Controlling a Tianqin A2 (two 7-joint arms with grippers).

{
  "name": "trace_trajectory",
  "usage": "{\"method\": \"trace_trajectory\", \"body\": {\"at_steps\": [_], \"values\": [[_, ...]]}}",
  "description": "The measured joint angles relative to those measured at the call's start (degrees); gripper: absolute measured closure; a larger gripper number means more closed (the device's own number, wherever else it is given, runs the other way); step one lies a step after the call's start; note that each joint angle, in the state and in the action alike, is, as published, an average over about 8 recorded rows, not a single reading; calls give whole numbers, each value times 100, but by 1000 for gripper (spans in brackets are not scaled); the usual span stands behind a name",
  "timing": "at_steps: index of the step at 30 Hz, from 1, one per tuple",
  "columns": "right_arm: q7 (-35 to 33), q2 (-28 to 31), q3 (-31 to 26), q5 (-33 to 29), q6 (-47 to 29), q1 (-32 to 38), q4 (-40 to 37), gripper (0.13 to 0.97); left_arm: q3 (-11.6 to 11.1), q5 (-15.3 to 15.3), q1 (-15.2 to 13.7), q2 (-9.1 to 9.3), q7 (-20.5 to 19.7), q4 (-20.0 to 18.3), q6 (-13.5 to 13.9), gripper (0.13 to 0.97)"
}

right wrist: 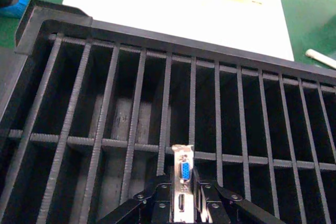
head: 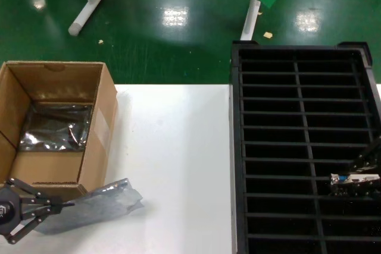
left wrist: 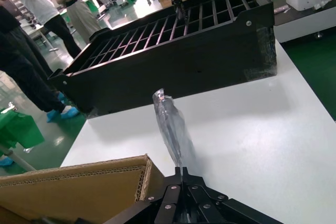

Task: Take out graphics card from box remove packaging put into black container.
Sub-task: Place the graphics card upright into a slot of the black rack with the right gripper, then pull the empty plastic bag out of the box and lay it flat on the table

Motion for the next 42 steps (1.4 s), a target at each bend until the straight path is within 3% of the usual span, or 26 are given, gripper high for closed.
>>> {"method": "trace_trajectory", "body": {"at_steps": [14, 23, 31, 35, 42], "values": [[-103, 93, 79, -14, 127, -101, 113, 884, 37, -57, 37, -46, -7, -47, 0, 955], [54, 172, 203, 51, 206, -157, 256, 807, 91, -81, 34, -46, -6, -73, 0, 955], [458, 187, 482, 190, 593, -358, 413, 661, 113, -61, -5, -60, -42, -112, 0, 955], [650, 142, 694, 263, 1019, -612, 412, 661, 119, -83, -27, -98, -95, -194, 0, 955], [937, -93, 1104, 421, 2006, -1268, 263, 476, 124, -138, -55, -202, -199, -402, 0, 955]]}}
